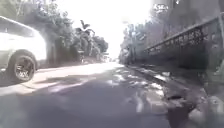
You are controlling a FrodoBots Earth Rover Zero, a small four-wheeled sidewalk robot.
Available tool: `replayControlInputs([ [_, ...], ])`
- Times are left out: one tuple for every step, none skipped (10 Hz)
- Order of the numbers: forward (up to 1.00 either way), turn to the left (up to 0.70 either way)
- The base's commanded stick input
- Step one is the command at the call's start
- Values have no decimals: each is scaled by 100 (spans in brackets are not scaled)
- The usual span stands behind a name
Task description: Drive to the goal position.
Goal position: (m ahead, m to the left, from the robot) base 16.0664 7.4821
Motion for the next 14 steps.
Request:
replayControlInputs([
  [100, 0],
  [100, 0],
  [100, 0],
  [100, 0],
  [100, 0],
  [100, 0],
  [100, 0],
  [100, 0],
  [100, 0],
  [100, 0],
  [100, 0],
  [100, 0],
  [100, 0],
  [100, 0],
])
